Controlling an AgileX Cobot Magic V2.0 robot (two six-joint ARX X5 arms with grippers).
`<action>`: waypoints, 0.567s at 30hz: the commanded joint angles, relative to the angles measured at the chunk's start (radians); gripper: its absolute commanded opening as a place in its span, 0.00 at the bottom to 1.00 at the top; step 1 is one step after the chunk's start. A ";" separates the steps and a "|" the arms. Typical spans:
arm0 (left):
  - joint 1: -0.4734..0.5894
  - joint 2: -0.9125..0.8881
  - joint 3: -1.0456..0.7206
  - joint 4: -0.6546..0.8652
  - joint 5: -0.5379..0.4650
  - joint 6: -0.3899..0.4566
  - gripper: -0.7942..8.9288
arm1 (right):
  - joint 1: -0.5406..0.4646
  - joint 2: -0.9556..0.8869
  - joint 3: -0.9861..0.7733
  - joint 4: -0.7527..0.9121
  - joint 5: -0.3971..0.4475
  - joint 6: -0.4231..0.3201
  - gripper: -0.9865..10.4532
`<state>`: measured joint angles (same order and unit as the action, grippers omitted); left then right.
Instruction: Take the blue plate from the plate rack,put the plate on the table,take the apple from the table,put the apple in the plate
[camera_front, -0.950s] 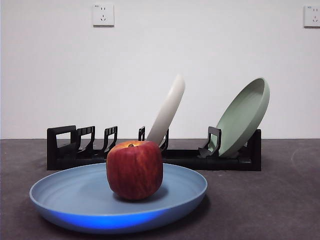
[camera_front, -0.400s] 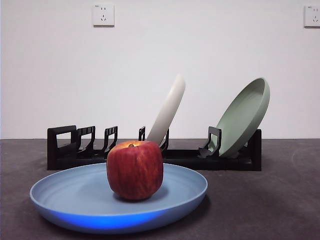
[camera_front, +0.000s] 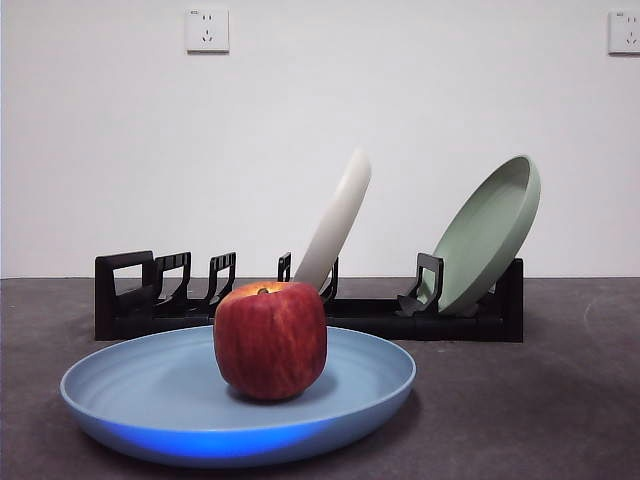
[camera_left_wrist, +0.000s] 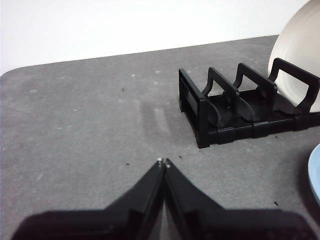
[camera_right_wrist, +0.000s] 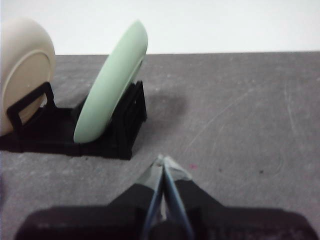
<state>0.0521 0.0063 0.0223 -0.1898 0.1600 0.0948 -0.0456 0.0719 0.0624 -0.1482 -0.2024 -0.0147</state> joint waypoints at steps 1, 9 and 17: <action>0.003 -0.003 -0.011 -0.005 0.000 0.010 0.08 | 0.018 -0.035 -0.042 0.010 0.003 0.043 0.09; 0.003 -0.003 -0.011 -0.005 0.000 0.010 0.08 | 0.074 -0.071 -0.057 -0.027 0.100 0.085 0.09; 0.003 -0.003 -0.011 -0.005 0.000 0.010 0.08 | 0.075 -0.071 -0.057 -0.025 0.101 0.085 0.09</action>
<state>0.0521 0.0063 0.0223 -0.1898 0.1600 0.0948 0.0269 0.0040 0.0185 -0.1677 -0.1043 0.0574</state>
